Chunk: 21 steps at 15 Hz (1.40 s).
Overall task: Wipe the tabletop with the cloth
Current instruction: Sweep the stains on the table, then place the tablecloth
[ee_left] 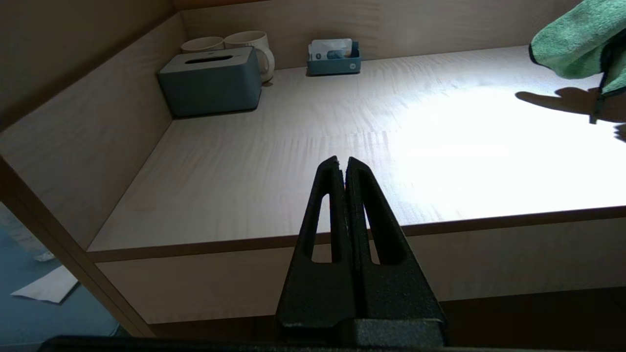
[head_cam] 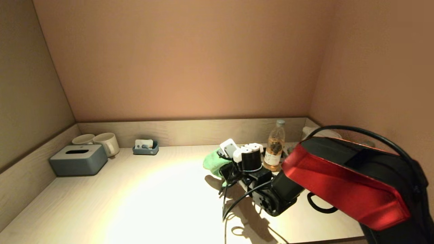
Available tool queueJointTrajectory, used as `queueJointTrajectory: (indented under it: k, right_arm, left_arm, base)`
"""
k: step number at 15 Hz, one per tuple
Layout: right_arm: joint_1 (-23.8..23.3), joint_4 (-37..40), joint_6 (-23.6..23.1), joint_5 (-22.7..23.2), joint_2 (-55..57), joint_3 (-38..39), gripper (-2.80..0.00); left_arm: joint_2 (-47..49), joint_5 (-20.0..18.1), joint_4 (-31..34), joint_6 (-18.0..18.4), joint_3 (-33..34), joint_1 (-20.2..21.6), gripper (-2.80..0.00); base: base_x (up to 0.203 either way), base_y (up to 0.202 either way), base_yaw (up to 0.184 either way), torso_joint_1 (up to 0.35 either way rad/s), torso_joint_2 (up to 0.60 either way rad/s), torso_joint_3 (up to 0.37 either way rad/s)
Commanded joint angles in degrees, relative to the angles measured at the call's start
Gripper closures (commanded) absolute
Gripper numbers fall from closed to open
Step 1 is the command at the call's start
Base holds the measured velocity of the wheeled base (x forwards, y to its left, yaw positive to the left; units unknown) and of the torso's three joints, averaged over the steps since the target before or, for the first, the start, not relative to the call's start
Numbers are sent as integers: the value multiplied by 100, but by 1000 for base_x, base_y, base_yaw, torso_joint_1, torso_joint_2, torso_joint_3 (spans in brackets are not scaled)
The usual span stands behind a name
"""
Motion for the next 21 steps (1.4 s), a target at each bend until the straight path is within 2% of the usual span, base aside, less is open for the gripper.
queueJointTrajectory:
  k: [1, 6, 11, 21]
  right_arm:
    - [-53, -267, -10, -1, -261, 299, 0]
    - [-60, -574, 4, -1, -771, 1073, 0]
    - [-234, -539, 25, -3, -1855, 1876, 0]
    - [-1430, -558, 195, -26, -3334, 3119, 0]
  left_arm:
    - [-2, 0, 0, 4, 0, 2, 0]
    - [-2, 0, 0, 4, 0, 2, 0]
    - [-2, 0, 0, 4, 0, 2, 0]
    - [-2, 0, 0, 4, 0, 2, 0]
  base:
    - [0, 0, 0, 0, 0, 0]
    - [0, 0, 0, 0, 0, 0]
    - [0, 0, 0, 0, 0, 0]
    - [0, 0, 0, 0, 0, 0]
